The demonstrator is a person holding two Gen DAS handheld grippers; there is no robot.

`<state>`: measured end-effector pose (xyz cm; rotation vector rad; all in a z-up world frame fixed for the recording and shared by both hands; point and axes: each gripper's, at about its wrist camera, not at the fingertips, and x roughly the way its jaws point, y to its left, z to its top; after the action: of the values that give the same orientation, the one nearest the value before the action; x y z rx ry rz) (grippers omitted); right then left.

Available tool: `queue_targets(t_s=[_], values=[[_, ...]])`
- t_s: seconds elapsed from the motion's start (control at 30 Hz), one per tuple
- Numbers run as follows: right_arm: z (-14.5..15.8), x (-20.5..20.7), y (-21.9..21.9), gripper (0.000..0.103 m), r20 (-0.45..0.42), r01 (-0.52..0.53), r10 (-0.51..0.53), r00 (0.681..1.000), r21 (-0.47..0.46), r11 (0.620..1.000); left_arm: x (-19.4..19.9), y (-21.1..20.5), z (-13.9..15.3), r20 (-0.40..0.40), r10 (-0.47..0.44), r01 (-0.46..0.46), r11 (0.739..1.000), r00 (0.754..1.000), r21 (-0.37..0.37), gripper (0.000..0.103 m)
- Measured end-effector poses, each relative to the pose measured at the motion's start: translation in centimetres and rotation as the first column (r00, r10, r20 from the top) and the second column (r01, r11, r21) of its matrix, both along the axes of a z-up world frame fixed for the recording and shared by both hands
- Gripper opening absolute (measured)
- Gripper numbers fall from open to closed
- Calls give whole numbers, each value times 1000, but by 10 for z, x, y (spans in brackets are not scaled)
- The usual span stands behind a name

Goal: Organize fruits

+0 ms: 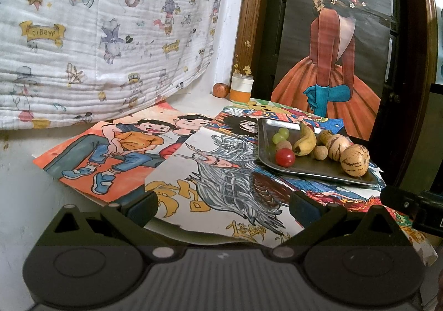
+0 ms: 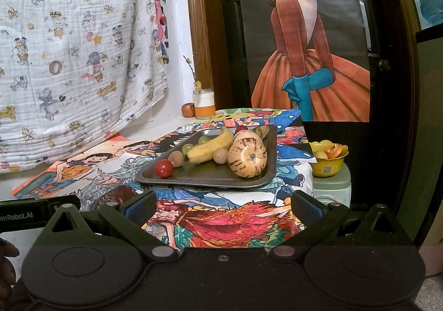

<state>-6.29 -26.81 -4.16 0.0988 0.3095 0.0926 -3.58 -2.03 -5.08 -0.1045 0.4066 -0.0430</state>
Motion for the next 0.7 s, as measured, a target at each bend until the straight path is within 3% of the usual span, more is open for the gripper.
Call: queue_targets(t_s=[0.47, 0.7], values=[[0, 0, 2, 102, -2, 1, -1, 1000, -1, 1000, -2, -1, 1, -8, -3, 3, 1000, 1000, -8, 103], [0, -1, 4, 102, -3, 2, -2, 1000, 1, 1000, -6, -2, 4, 27, 2, -2, 1000, 1000, -25, 103]])
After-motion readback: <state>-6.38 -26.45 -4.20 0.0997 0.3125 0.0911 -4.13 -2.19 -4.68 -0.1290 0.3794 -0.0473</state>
